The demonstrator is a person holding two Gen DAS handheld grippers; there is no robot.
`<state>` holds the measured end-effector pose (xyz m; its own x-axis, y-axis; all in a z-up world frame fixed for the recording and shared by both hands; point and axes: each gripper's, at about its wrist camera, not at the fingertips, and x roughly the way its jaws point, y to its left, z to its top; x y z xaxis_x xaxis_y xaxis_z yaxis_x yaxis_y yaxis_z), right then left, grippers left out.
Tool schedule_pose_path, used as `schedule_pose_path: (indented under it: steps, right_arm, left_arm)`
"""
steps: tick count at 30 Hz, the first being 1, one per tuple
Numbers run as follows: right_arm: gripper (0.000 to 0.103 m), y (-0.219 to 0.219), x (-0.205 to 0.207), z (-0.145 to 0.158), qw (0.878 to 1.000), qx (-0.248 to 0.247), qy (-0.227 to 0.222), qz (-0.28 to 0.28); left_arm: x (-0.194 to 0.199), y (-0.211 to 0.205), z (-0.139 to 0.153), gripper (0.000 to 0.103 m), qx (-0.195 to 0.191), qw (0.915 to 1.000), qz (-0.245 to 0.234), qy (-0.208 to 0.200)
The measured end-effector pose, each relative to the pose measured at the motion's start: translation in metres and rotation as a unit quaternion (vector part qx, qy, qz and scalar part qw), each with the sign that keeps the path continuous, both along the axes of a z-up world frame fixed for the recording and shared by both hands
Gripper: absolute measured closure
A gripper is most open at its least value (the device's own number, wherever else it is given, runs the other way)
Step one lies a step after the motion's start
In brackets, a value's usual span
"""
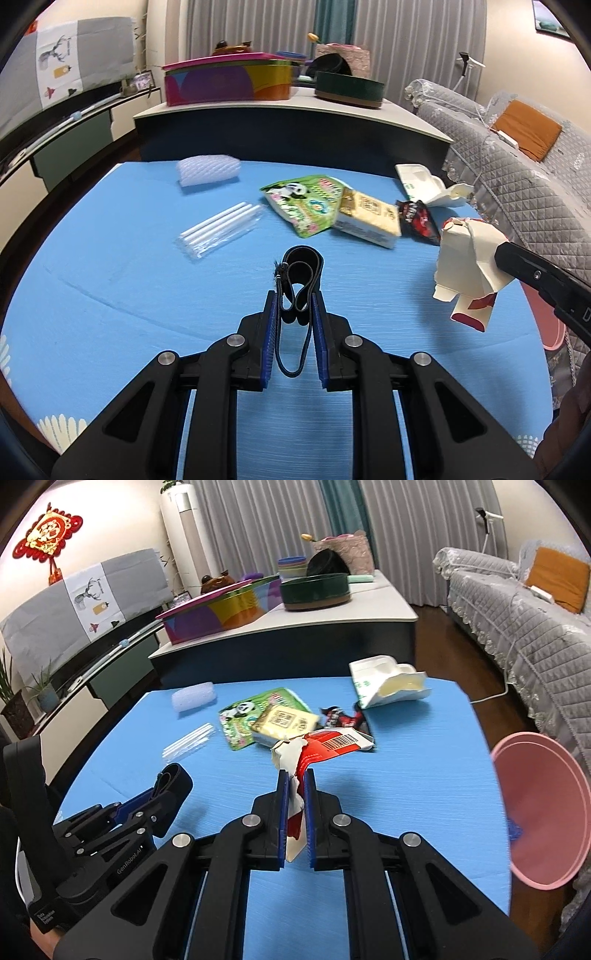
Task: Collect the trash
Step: 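Carry the black strap in the left tool while the right tool carries the carton over the pink bin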
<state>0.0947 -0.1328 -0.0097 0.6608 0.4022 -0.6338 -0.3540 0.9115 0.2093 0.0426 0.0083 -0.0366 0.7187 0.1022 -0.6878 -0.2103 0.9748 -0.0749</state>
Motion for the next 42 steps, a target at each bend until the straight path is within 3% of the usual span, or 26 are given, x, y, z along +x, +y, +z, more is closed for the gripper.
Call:
schedule_pose_path:
  steps: [18, 42]
  right_arm:
    - [0.095, -0.056, -0.012, 0.016, 0.998, -0.006, -0.019, -0.056]
    - [0.095, -0.13, -0.001, 0.039, 0.99, 0.013, -0.027, -0.141]
  left_arm:
    - [0.002, -0.045, 0.011, 0.085, 0.016, 0.9985, -0.05, -0.012]
    - [0.034, -0.103, 0.061, 0.085, 0.011, 0.9918, -0.12, -0.042]
